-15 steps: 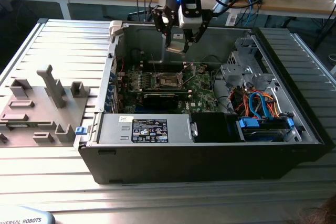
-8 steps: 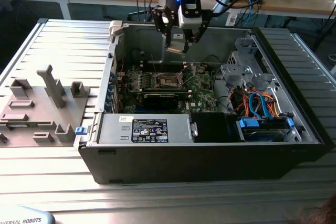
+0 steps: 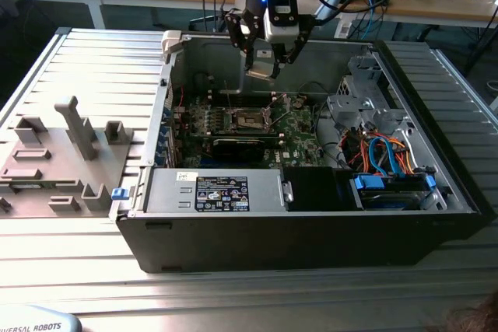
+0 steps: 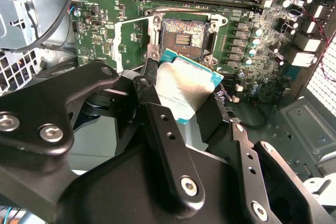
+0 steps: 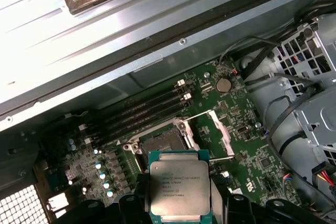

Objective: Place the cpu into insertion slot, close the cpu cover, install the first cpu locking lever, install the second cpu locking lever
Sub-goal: 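Place the cpu into insertion slot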

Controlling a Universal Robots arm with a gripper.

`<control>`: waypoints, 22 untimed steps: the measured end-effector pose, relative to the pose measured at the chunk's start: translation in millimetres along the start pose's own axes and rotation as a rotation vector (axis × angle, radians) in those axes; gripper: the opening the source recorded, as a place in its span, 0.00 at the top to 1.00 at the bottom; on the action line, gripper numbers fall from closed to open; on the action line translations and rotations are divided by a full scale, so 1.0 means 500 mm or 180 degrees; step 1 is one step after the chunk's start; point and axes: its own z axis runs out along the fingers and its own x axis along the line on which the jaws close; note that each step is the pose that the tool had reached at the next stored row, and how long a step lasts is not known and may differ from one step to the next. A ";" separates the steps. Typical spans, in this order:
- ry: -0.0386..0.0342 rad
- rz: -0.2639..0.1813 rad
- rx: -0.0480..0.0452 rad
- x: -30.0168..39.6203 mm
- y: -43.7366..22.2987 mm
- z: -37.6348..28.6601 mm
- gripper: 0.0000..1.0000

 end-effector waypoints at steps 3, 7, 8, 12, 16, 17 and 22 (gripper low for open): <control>0.0000 0.0006 0.0000 0.000 0.000 0.000 0.46; -0.0001 0.0014 0.0000 0.000 0.000 0.001 0.46; -0.0001 0.0015 0.0000 0.000 0.000 0.001 0.46; -0.0001 0.0021 0.0000 0.000 0.000 0.001 0.46; -0.0002 0.0028 0.0000 0.000 0.000 0.002 0.46; -0.0002 0.0029 -0.0001 0.000 0.000 0.002 0.46; -0.0003 0.0037 0.0000 0.000 0.000 0.002 0.46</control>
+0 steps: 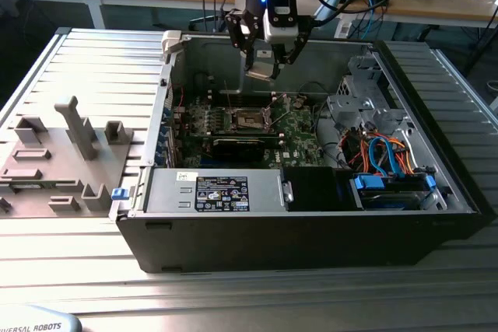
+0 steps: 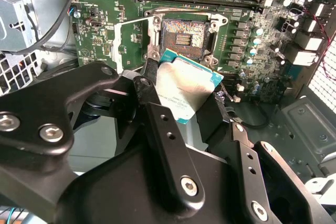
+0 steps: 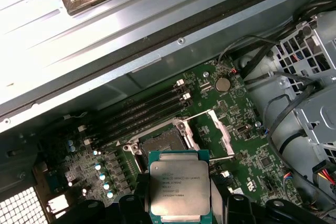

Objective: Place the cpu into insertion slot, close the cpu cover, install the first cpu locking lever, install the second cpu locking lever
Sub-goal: 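Place the cpu into insertion slot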

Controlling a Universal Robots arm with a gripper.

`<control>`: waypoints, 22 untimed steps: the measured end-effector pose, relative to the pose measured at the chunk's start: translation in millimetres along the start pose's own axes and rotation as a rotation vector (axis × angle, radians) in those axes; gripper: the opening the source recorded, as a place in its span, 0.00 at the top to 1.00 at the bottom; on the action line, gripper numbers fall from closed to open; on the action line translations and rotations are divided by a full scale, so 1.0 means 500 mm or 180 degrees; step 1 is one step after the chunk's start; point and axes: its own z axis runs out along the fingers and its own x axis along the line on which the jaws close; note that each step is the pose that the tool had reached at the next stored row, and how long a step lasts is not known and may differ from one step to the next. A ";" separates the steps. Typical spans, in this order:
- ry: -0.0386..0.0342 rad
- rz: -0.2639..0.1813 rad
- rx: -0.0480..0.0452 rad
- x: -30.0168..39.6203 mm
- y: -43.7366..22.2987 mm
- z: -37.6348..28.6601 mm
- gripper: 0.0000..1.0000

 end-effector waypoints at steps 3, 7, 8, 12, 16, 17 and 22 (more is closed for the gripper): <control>0.0000 0.0005 0.0000 0.000 0.000 0.000 0.46; -0.0001 0.0014 0.0000 0.000 0.000 0.001 0.46; -0.0001 0.0016 0.0000 0.000 0.000 0.001 0.46; -0.0002 0.0027 -0.0001 0.000 0.000 0.001 0.46; -0.0004 0.0064 -0.0001 0.000 0.000 0.002 0.46; -0.0005 0.0070 -0.0001 0.000 0.000 0.002 0.46; -0.0007 0.0095 -0.0001 0.000 0.000 0.002 0.46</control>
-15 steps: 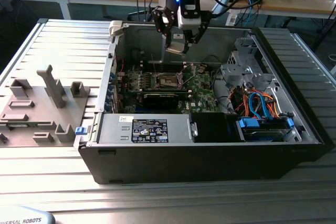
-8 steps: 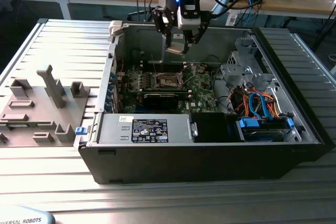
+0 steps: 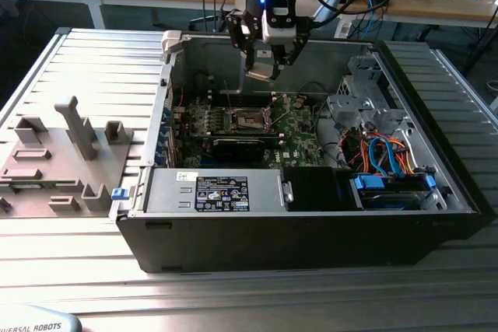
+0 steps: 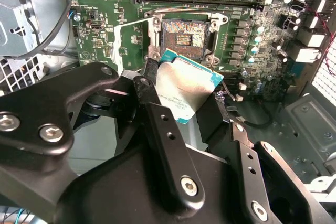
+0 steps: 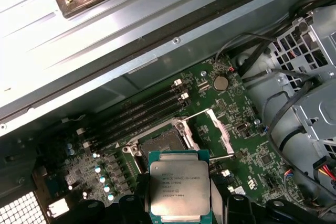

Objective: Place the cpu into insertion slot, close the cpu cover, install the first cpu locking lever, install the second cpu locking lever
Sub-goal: 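Place the cpu into insertion slot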

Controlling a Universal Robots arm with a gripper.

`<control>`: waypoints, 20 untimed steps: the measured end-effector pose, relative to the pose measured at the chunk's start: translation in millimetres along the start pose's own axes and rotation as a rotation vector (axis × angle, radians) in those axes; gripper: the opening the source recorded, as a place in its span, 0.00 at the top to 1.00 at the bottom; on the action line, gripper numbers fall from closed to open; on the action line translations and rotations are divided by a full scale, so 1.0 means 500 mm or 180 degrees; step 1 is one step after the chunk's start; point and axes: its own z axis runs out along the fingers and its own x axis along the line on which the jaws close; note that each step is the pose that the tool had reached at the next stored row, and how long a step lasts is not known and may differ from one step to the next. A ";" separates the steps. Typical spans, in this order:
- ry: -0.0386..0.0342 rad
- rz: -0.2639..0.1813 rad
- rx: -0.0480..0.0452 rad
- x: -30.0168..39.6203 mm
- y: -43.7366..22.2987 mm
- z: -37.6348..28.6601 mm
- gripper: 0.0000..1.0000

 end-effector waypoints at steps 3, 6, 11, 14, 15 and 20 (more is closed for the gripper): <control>-0.0001 0.0014 0.0000 0.000 0.000 0.000 0.46; -0.0001 0.0020 0.0000 0.000 0.000 0.000 0.46; -0.0002 0.0036 -0.0001 0.000 0.000 0.001 0.46; -0.0003 0.0042 -0.0001 0.000 0.000 0.001 0.46; -0.0003 0.0044 -0.0001 0.000 0.000 0.001 0.46; -0.0003 0.0051 -0.0001 0.000 0.000 0.001 0.46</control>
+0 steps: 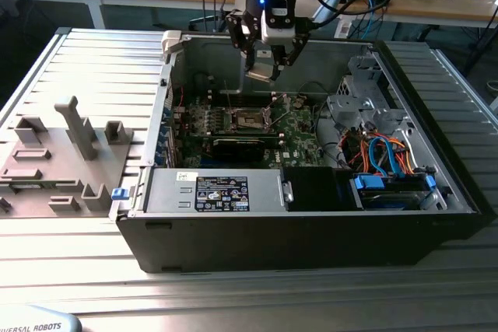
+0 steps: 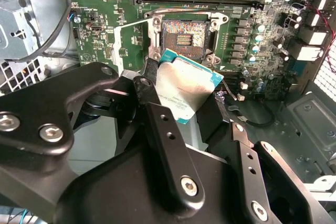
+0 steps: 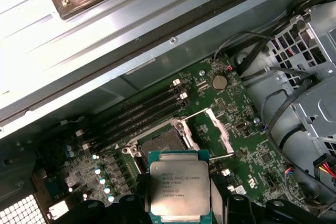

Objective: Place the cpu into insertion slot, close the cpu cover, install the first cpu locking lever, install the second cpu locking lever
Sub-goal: 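Place the cpu into insertion slot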

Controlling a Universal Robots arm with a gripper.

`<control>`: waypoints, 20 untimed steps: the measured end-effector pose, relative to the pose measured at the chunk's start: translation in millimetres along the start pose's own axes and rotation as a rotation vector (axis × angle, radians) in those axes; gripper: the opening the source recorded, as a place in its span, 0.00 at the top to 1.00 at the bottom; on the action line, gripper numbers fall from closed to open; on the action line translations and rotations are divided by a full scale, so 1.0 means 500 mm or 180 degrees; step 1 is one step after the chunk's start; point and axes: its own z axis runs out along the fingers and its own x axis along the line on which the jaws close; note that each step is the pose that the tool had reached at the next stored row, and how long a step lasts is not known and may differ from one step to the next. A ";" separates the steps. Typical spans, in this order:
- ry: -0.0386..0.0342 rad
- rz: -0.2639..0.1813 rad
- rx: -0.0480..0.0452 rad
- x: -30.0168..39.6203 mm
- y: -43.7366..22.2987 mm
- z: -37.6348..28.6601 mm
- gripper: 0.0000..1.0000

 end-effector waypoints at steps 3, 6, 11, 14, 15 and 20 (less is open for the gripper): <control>-0.0001 0.0009 0.0000 0.000 0.000 0.000 0.46; -0.0001 0.0019 0.0000 0.000 0.000 0.001 0.46; -0.0002 0.0028 0.0000 0.000 0.000 0.001 0.46; -0.0003 0.0033 0.0000 0.000 0.000 0.002 0.46; -0.0003 0.0035 0.0000 0.000 0.000 0.002 0.46; -0.0003 0.0044 0.0000 0.000 0.000 0.002 0.46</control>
